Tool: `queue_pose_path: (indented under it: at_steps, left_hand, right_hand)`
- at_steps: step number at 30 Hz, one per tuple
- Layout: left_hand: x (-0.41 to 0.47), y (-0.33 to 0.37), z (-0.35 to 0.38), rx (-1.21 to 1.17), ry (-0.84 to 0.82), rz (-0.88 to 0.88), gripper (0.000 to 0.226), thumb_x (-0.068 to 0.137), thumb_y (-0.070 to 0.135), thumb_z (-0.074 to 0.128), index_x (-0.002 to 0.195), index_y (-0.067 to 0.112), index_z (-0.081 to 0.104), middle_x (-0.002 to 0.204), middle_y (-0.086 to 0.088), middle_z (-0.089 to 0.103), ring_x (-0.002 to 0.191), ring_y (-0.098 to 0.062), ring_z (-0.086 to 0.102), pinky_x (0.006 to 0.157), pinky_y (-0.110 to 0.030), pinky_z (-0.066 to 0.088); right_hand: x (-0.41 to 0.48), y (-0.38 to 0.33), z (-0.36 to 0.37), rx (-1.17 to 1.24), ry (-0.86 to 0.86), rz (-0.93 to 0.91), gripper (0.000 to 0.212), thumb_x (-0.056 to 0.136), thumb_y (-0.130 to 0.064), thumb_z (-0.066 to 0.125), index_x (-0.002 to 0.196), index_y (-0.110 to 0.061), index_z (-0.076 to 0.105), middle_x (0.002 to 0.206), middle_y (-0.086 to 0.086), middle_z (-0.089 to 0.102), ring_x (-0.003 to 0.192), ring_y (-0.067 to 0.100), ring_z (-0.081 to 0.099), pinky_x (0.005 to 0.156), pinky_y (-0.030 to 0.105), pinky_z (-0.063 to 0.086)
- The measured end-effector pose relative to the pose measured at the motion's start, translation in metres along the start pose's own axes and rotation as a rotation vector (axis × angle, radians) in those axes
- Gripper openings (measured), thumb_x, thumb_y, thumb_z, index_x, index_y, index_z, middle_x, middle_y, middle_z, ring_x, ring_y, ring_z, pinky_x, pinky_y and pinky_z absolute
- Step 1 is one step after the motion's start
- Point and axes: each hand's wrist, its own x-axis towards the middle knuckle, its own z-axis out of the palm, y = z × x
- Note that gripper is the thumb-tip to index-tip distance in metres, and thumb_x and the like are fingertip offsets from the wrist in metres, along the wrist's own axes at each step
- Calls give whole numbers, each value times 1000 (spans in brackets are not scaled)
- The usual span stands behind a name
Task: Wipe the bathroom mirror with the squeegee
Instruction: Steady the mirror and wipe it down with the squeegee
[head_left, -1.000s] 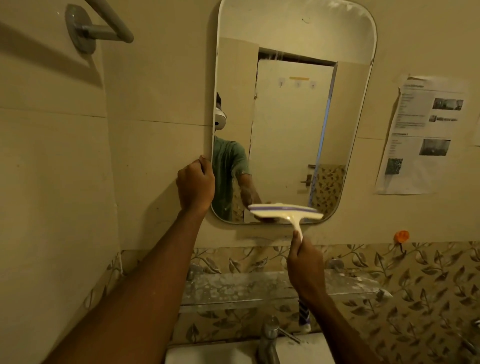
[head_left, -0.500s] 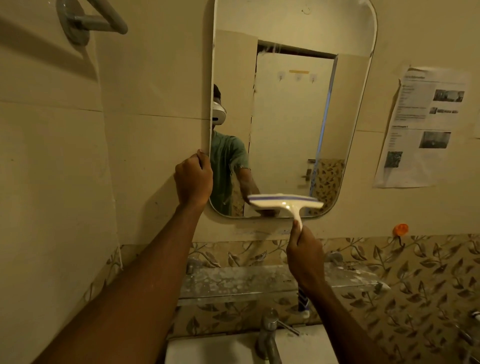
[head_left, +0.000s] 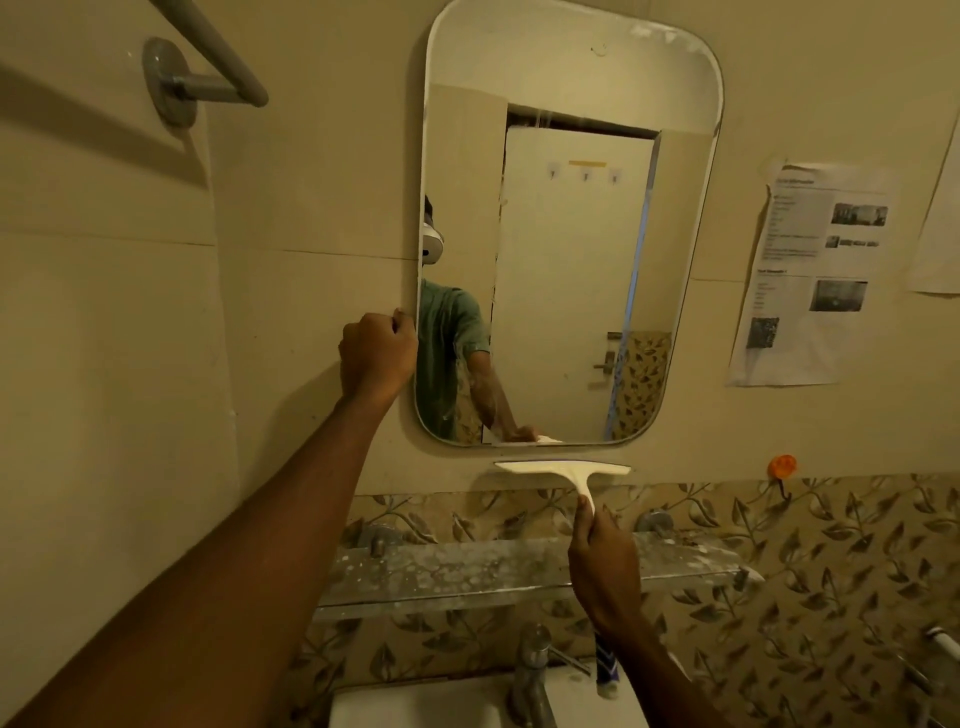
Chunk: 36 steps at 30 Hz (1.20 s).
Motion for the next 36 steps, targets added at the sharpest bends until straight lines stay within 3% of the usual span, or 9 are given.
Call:
queue_pose_path:
  at_steps: [5,10,14,19,22,24,27,31,36]
  left_hand:
    - [35,38,-19,-50,135,75,48,99,34,38,72,4,65,74,-16,68,74,-31,65,69,-37,53]
    - [82,95,-39,-313,59,82,42,99,43,38,81,11,60,91,-14,68,90,-33,64,81,-40,53]
    - [95,106,-43,-437,-22,-10,56,98,51,34,87,6,66,93,-19,70,88,-34,66,85,-48,55]
    - [100,96,-44,-591,-129,-75,52,99,50,35,83,12,68,83,-13,72,79,-29,70,77,-45,60]
    - [103,96,-44,-584,-139,-84,59,100,50,32,90,4,69,76,-8,70,74,-27,69,74,-41,60]
    - [102,96,-42,-541,-120,-55,57,100,50,30,83,9,66,81,-12,70,80,-30,69,77,-44,59]
    - [101,95,-38,-467,-75,-7,56,100,51,28,71,15,60,87,-18,70,81,-33,69,80,-48,58]
    - [109,87,-35,-521,-104,1,56,99,54,27,72,20,62,77,-9,70,70,-23,69,68,-35,59]
    - [108,85,-37,-596,-106,-16,61,99,54,25,71,17,64,70,-8,69,69,-25,69,67,-36,60]
  right_hand:
    - [34,-45,-27,68,86,-103,40,101,-38,31,72,-21,52,50,-2,51,39,8,48,35,24,37]
    - [105,-127,-69,114,151,-230,44,103,-36,32,63,-23,47,53,0,50,43,12,46,38,26,35]
    - [157,-199,-101,173,129,-259,47,103,-38,30,67,-15,50,56,3,53,43,18,53,39,29,48]
    - [215,-280,-134,278,113,-272,46,101,-35,32,67,-12,52,57,4,56,32,8,51,32,19,42]
    - [243,-322,-147,281,134,-252,37,100,-33,35,70,-15,47,64,5,58,41,12,56,37,22,44]
    - [256,-340,-150,230,128,-272,33,99,-29,36,71,-15,46,71,7,59,49,17,59,43,27,49]
    - [267,-350,-143,48,121,-342,31,100,-24,37,79,-6,52,80,10,61,65,24,63,58,36,57]
    - [249,-319,-113,101,97,-284,42,100,-37,35,72,-14,54,60,1,59,42,8,57,35,21,43]
    - [179,-260,-71,74,31,-212,43,100,-44,31,69,-22,51,55,-2,59,34,6,55,30,17,42]
